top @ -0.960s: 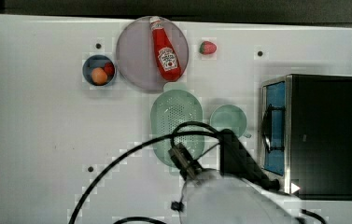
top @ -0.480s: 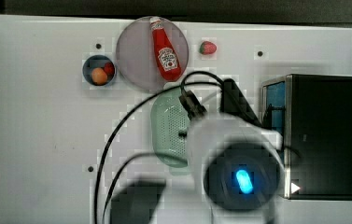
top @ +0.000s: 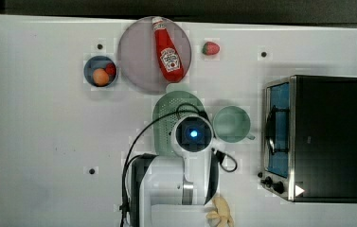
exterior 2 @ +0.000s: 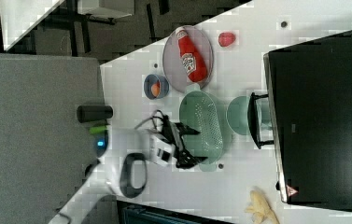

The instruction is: Drag strainer right to left.

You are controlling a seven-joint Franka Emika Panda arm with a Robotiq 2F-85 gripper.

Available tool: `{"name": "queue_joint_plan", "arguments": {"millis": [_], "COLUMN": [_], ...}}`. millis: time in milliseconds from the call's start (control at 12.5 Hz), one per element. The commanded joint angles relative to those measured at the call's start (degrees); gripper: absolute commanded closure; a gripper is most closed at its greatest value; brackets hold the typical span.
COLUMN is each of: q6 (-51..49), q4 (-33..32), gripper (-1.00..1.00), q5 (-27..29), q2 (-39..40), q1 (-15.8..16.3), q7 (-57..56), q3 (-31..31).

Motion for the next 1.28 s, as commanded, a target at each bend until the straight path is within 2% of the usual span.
{"name": "queue_joint_plan", "arguments": {"millis": [80, 240, 480, 880, 1280], "q6": [8.42, 14.68, 23.09, 22.73, 20.23], "q4": [2.52, 2.59, 2.67, 3.39, 4.86], "gripper": [-1.0, -1.0, -1.0, -1.0, -1.0], "q5": [0.43, 0.43, 0.43, 0.43, 0.46], "q2": [3.26, 8.68, 14.29, 17.26, 17.19], "q1": [0.34, 1.13, 2.44, 4.68, 8.4], "q7": [14.11, 21.19, 21.7, 21.71, 21.98], "q3": [0.49, 1.74, 2.43, 2.46, 2.51]}}
